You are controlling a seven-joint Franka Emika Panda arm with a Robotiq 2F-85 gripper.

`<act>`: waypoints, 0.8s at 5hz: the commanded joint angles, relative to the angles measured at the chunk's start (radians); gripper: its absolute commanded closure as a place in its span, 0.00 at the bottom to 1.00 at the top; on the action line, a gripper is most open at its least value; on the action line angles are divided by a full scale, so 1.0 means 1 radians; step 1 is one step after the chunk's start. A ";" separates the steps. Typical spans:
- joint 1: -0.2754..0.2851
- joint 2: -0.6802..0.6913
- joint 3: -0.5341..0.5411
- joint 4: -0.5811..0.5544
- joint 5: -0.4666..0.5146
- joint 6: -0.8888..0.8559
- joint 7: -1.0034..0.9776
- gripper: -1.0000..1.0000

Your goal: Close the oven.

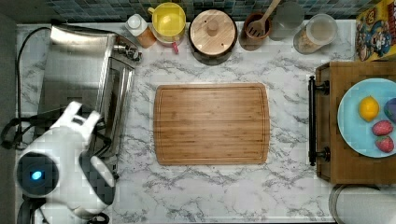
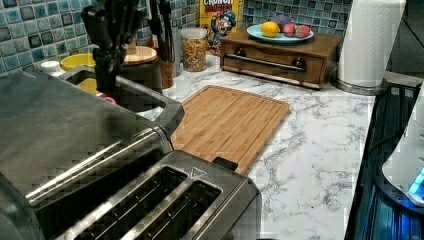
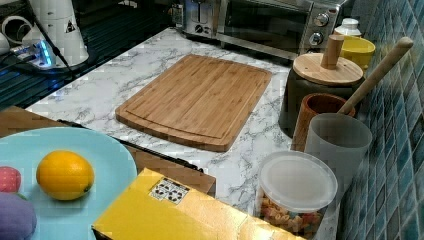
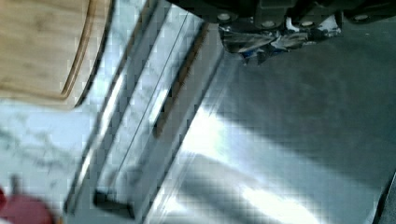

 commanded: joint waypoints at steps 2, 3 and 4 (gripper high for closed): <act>-0.054 -0.055 -0.075 0.063 -0.076 -0.004 0.255 1.00; -0.054 -0.055 -0.075 0.063 -0.076 -0.005 0.255 1.00; -0.047 -0.055 -0.082 0.063 -0.076 -0.005 0.256 1.00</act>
